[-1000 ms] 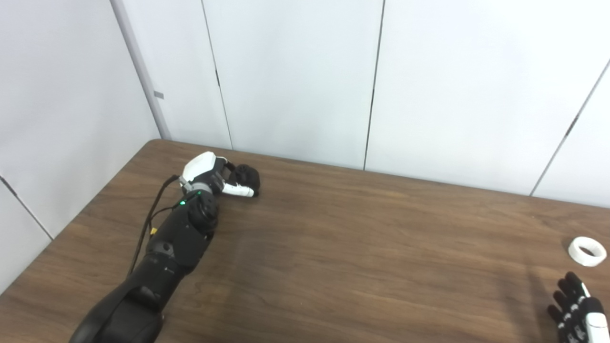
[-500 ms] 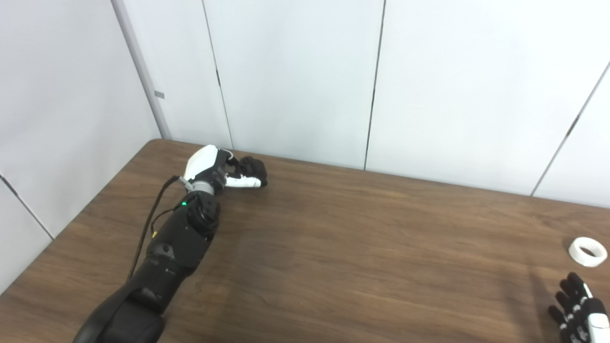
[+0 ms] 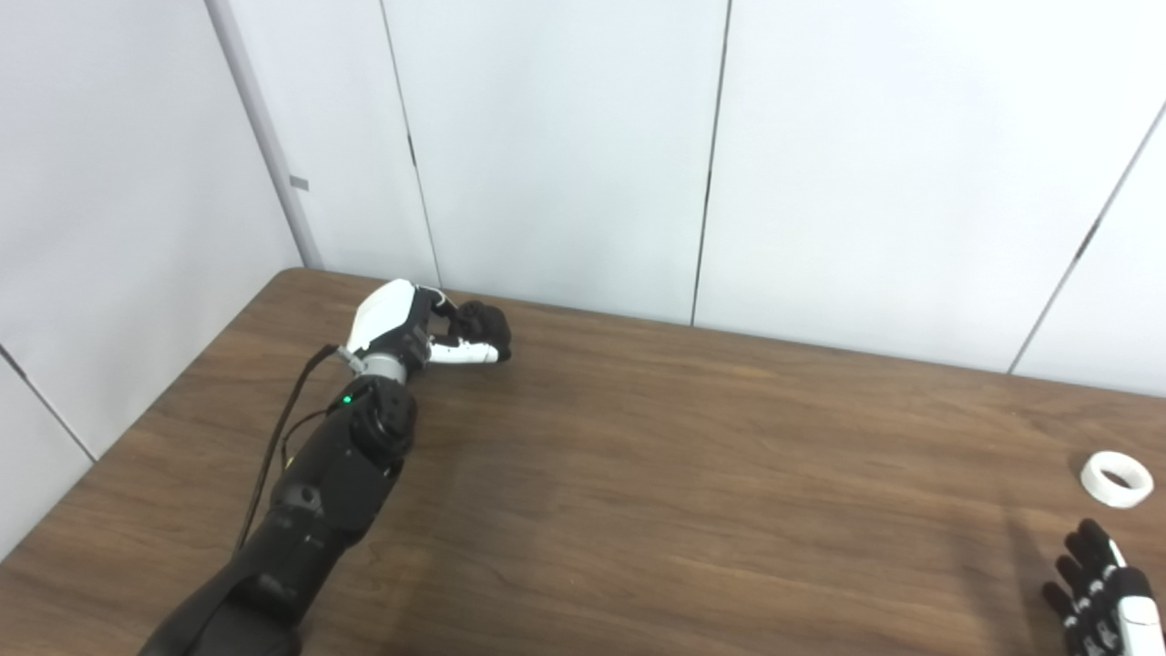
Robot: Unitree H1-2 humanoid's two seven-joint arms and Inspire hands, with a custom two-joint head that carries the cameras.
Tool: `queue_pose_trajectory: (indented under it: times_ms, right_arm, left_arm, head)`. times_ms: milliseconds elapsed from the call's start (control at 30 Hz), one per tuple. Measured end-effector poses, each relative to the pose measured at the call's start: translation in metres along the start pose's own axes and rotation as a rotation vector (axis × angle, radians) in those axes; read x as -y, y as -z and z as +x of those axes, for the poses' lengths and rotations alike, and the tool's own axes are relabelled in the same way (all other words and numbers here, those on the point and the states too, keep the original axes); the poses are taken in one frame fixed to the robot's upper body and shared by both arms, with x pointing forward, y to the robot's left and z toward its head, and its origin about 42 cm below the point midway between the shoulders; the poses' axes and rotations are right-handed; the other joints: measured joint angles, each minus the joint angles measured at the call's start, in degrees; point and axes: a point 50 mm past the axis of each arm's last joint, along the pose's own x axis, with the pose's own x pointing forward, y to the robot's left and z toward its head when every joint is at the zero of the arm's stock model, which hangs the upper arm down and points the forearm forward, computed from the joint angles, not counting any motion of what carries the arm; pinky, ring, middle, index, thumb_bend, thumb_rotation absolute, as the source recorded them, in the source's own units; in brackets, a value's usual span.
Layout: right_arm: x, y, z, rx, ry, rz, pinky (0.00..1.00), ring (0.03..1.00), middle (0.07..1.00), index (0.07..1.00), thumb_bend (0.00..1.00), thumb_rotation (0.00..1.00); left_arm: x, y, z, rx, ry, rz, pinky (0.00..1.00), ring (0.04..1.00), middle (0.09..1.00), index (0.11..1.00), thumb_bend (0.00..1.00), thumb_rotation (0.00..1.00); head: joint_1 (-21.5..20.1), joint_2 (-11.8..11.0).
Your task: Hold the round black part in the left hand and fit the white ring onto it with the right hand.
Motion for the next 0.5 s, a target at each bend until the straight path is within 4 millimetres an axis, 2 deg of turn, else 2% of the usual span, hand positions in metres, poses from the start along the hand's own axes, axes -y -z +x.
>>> queue_pose_trajectory:
  times_ms: [200,333,500]
  right_arm:
    - [-0.004,0.001,0.000,0.001,0.003,0.009,1.00,1.000,0.993,1.000,0.31,1.00]
    - [-0.006,0.001,0.000,0.003,0.004,0.004,1.00,1.000,0.989,1.000,0.31,1.00]
    - [-0.008,0.002,0.001,0.011,0.005,0.003,1.00,1.000,0.989,1.000,0.32,1.00]
  left_arm:
    - [0.001,-0.005,-0.026,0.041,0.026,-0.008,0.90,0.907,0.792,0.485,0.52,0.05]
    - [0.004,-0.009,-0.043,0.080,0.049,0.004,0.92,0.903,0.803,0.486,0.52,0.05]
    - [0.019,-0.018,-0.073,0.141,0.102,0.024,0.93,0.899,0.795,0.486,0.52,0.05]
  head:
    - [-0.7,0.2]
    - [-1.3,0.4]
    - [-2.3,0.9]
